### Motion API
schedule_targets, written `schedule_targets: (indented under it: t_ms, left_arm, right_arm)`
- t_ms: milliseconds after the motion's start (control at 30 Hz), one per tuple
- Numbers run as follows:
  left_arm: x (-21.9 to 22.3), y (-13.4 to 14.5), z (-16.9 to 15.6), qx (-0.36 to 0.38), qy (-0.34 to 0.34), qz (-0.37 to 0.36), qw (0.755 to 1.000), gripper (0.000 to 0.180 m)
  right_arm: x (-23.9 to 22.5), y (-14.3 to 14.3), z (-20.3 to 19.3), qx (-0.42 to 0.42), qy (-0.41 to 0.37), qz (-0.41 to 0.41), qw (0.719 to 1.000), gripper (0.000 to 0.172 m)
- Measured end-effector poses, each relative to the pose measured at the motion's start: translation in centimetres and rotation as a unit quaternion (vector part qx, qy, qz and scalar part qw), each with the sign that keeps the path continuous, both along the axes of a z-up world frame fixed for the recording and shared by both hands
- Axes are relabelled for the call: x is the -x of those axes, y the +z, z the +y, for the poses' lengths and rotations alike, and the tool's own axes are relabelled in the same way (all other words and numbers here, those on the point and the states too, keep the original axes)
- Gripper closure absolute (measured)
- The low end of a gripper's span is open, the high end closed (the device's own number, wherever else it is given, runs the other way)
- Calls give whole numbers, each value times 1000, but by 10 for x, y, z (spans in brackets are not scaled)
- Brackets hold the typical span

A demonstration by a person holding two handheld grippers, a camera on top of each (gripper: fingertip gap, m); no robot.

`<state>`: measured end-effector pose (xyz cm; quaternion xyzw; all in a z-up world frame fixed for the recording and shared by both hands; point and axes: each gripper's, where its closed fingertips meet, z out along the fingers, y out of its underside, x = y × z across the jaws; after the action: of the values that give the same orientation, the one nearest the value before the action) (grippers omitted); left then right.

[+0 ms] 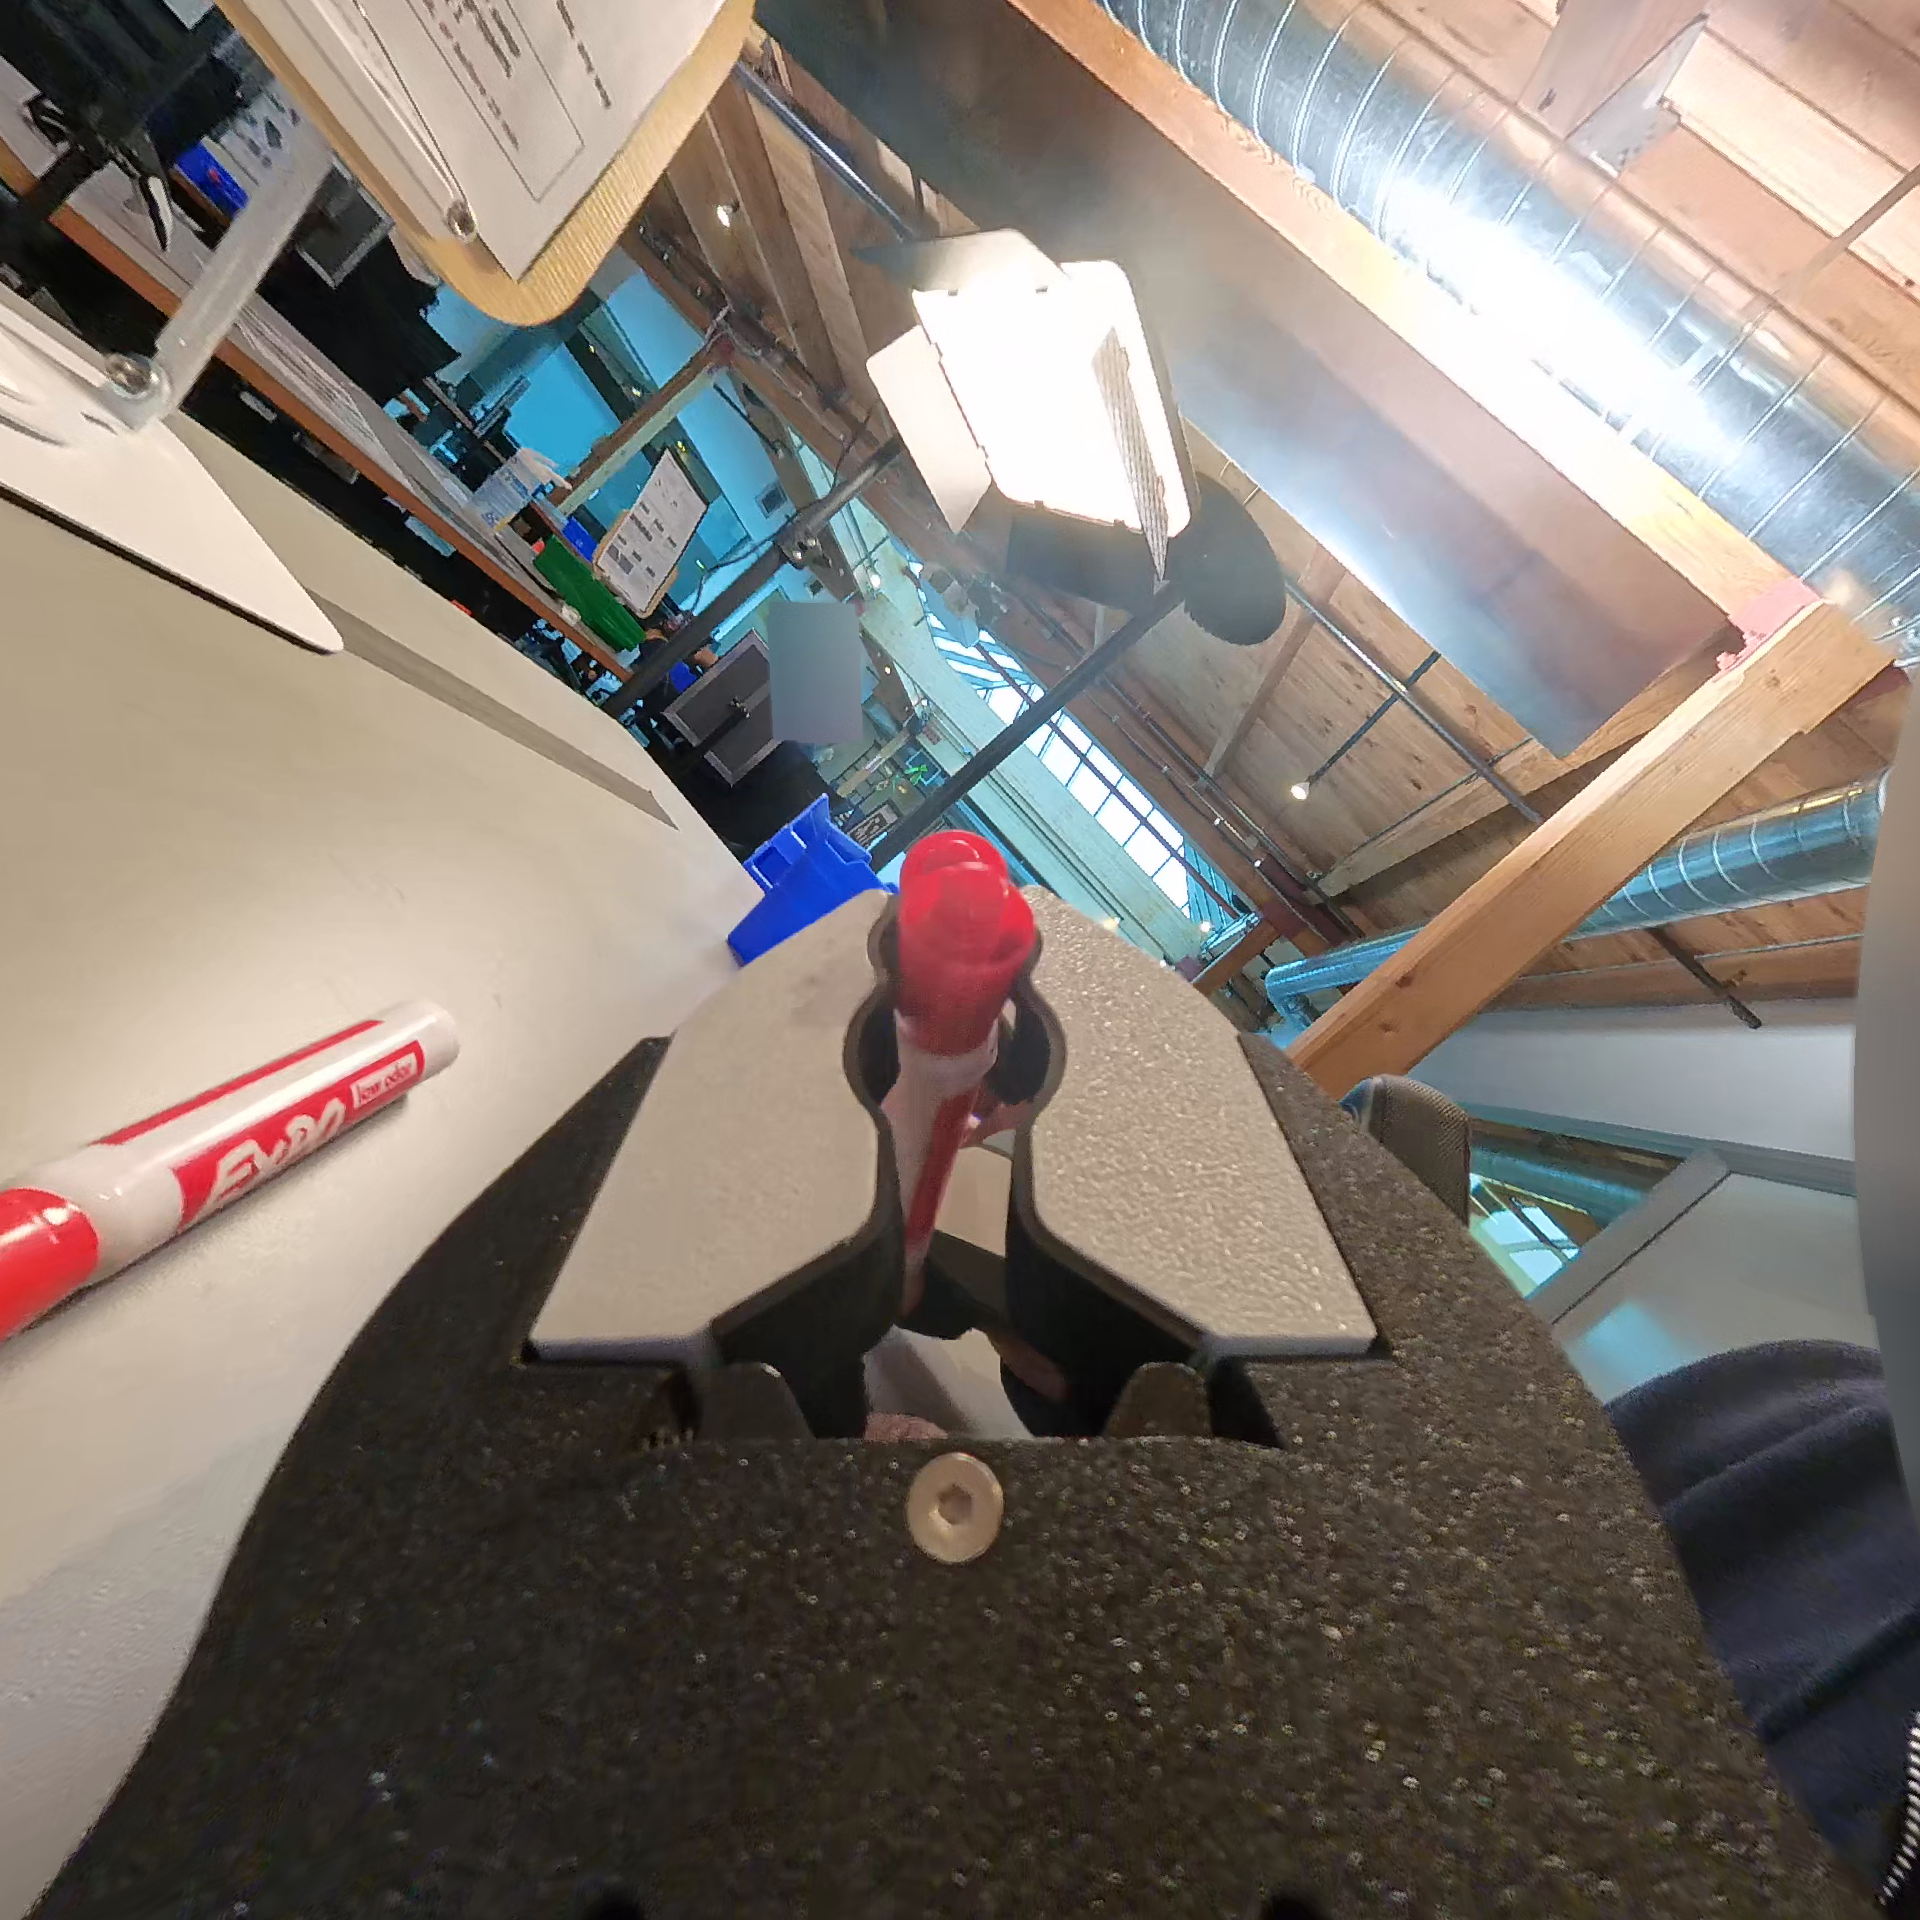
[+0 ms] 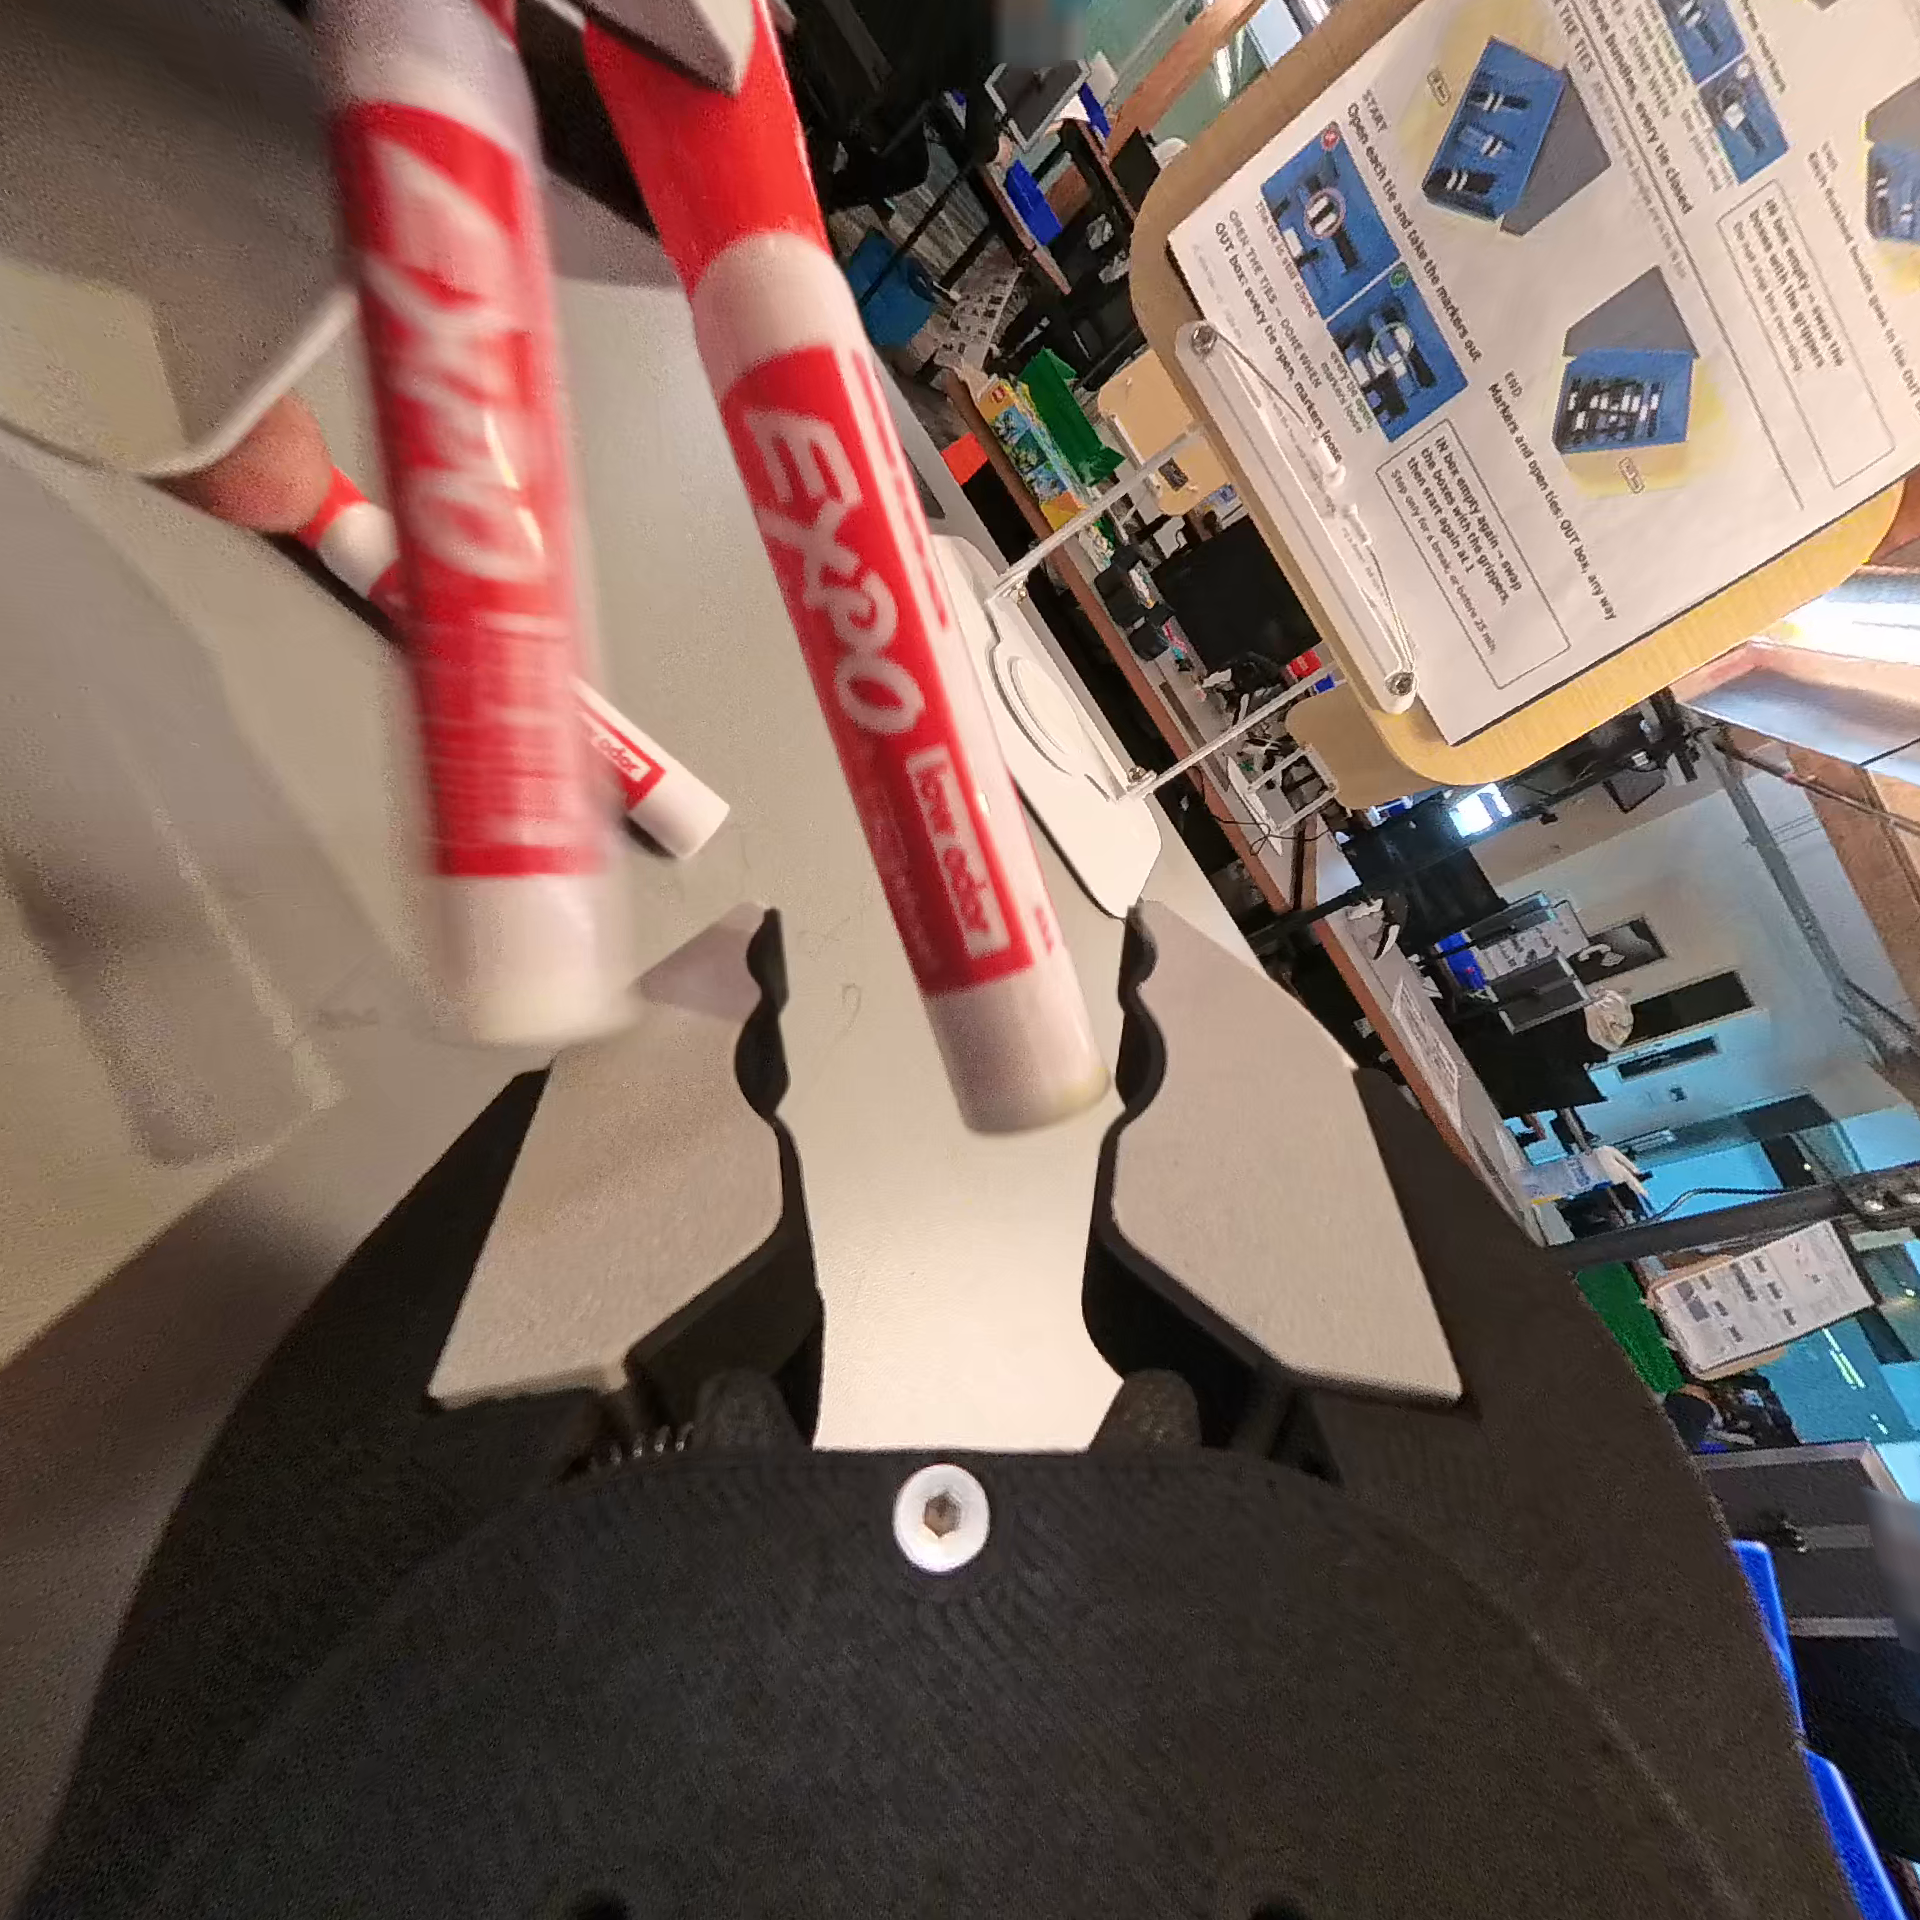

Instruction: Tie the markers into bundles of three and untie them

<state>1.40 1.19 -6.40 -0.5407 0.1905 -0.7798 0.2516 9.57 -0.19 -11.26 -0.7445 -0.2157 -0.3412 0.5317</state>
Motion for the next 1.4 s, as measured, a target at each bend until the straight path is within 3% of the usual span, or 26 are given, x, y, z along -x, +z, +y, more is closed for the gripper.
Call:
schedule_targets:
  t_ms: [33, 233, 867, 1400]
  left_arm:
    - [1, 1, 3, 2, 3, -2, 1000, 163]
    - [-5, -11, 3, 5, -4, 32, 999, 163]
    - [-1, -6, 11, 20, 6, 21, 1000, 163]
    - [-2, -10, 9, 8, 14, 25, 1000, 163]
  right_arm:
    - [-1, -1, 0, 2, 0, 4, 1000, 110]
    - [5, -12, 1, 25, 8, 7, 1000, 113]
    - [0, -34, -2, 84, -11, 54, 995, 127]
    - [7, -42, -3, 102, -9, 58, 993, 125]
